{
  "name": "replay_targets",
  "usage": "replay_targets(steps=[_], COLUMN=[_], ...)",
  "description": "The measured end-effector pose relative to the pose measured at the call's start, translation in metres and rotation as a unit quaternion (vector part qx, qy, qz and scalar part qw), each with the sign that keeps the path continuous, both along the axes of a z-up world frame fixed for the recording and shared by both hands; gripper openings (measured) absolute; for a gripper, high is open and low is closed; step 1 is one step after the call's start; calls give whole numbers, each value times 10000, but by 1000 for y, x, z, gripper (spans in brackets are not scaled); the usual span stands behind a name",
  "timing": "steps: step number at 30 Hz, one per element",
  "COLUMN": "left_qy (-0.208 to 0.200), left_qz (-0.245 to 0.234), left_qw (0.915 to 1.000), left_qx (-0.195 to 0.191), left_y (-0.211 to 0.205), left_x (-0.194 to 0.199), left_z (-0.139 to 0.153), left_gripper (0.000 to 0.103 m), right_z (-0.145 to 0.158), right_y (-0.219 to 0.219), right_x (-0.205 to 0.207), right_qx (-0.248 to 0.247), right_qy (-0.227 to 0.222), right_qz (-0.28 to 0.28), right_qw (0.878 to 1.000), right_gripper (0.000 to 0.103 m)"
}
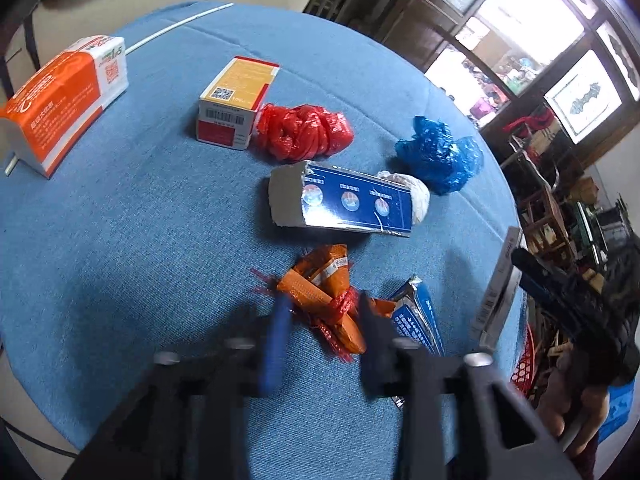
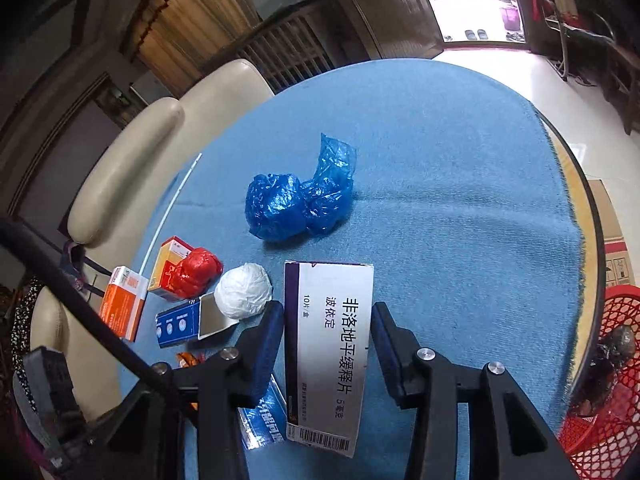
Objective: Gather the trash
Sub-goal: 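Grasp the orange wrapper with the left gripper while the right grasps the white medicine box, then carry both items over the red wastebasket and open both grippers to drop them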
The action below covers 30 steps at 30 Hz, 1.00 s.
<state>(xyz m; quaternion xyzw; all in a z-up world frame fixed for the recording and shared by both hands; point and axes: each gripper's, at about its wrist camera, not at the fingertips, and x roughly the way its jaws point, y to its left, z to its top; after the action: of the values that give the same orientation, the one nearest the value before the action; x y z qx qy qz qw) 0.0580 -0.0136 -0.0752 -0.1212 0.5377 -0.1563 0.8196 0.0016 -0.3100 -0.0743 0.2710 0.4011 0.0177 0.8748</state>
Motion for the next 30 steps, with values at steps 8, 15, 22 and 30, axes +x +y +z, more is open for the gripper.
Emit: replay_targets(steps=[8, 15, 22, 30], left_qy=[407, 367, 45, -780], left_qz=[289, 245, 183, -346], left_qw=[9987, 9990, 9996, 9954], left_qx=[36, 24, 192, 438], left_y=[-17, -23, -29, -47], left_x=[15, 18, 8, -20], left_z=[-15, -27, -19, 18], left_gripper=[72, 29, 27, 27], right_z=[-2, -1, -4, -7], right_y=[3, -13, -30, -43], right_x=[-10, -29, -48, -64], right_qx=[60, 147, 239, 362], right_qy=[-97, -360, -547, -739], right_qz=[86, 99, 115, 107], right_qw=[9999, 9992, 9981, 9966], right_gripper=[48, 48, 48, 48])
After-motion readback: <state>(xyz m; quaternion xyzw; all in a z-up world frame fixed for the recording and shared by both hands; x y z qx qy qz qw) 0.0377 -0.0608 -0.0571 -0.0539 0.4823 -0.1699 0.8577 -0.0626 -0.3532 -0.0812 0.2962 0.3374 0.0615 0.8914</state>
